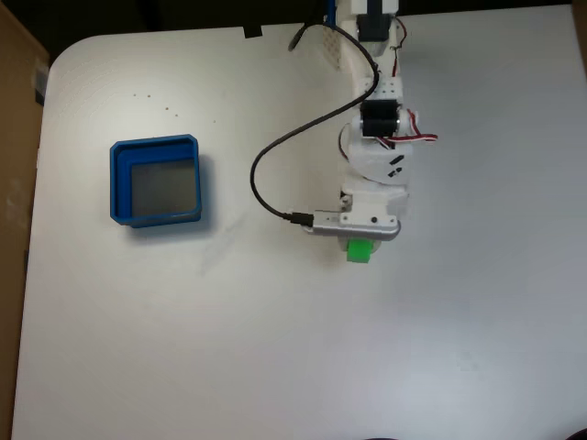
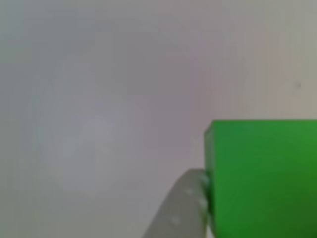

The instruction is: Pick up green cube and drop it in the blue box

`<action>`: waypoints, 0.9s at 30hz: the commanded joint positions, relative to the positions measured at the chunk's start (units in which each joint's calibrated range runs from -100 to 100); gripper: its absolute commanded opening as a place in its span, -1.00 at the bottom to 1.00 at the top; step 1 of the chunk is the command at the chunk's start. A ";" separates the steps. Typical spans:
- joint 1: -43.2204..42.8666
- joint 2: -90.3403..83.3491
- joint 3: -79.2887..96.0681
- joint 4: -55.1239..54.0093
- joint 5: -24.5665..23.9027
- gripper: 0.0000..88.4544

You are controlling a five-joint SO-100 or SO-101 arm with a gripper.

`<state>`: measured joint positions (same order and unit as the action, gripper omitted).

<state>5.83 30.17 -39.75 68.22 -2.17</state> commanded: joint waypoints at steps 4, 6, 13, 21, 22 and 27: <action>14.69 -5.31 -2.89 0.22 0.15 -0.98; 17.43 -5.31 -2.89 0.22 0.15 -0.98; 24.80 -5.22 -2.89 0.05 0.15 -0.98; 29.79 -5.06 -2.89 -0.36 0.15 -0.98; 30.30 -4.97 -2.89 -0.36 0.15 -0.98; 33.04 -4.47 -2.89 -0.44 0.15 -0.98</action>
<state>36.70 30.17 -39.75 68.22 -2.17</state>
